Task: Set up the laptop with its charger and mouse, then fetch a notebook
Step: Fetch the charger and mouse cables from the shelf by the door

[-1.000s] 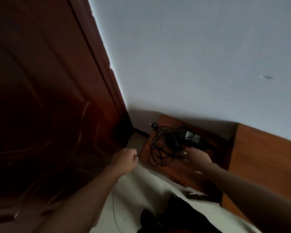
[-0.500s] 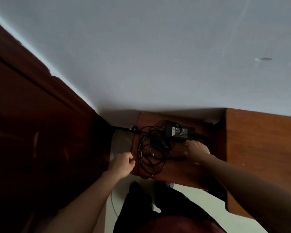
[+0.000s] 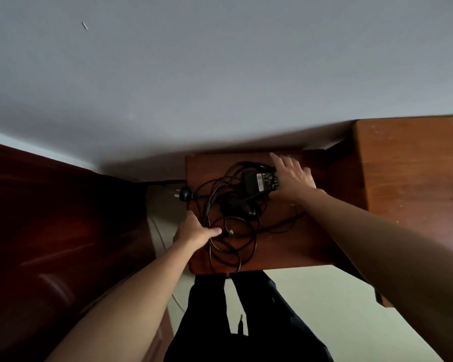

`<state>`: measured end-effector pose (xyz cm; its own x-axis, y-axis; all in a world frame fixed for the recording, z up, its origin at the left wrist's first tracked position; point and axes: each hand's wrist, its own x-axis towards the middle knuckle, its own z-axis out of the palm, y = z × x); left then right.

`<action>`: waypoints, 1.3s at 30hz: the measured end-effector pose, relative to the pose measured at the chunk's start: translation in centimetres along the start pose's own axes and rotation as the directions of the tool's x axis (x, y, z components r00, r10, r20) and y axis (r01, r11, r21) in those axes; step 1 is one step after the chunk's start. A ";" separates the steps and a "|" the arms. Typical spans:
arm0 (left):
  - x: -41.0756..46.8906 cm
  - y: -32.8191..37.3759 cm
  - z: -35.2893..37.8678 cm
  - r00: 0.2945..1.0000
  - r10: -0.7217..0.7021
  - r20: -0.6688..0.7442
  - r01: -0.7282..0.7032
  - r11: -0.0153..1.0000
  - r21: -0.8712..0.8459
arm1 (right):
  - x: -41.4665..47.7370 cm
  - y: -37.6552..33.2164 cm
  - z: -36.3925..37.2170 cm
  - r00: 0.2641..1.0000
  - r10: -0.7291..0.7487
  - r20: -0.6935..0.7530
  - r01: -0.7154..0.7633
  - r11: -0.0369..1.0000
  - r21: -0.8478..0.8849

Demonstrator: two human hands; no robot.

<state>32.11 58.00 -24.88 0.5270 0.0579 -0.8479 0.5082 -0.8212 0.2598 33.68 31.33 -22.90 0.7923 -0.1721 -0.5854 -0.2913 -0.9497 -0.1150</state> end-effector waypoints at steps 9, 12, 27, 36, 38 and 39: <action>1.8 -1.2 4.9 0.978 -0.181 -0.101 0.137 0.930 -0.341 | 4.6 -1.9 3.2 0.988 -0.046 0.150 0.061 0.994 -0.096; 2.5 -1.4 5.0 0.978 -0.183 -0.100 0.135 0.921 -0.365 | 4.6 -2.0 3.9 0.990 -0.042 0.132 0.065 0.983 -0.172; 1.5 -1.6 2.1 0.989 -0.146 -0.010 0.104 0.748 -0.656 | 0.1 -2.1 8.0 0.995 -0.006 0.103 0.018 0.993 -0.115; 0.2 -2.2 1.2 1.000 0.023 -0.004 -0.022 0.883 -0.470 | -1.8 -1.7 10.0 0.999 -0.022 0.049 0.026 0.996 -0.080; -0.1 -2.5 1.0 0.999 0.025 -0.023 -0.033 0.910 -0.413 | -2.7 -1.3 10.2 0.997 -0.027 0.076 0.030 0.999 -0.032; -0.5 -2.4 0.8 0.999 0.034 -0.035 -0.045 0.918 -0.394 | -3.4 -1.0 10.0 0.996 -0.029 0.082 0.029 1.000 -0.001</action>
<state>30.04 59.52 -25.44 0.5671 0.0496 -0.8221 0.7113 -0.5326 0.4586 25.90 35.48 -28.84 0.7535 -0.1225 -0.6460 -0.2676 -0.9545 -0.1312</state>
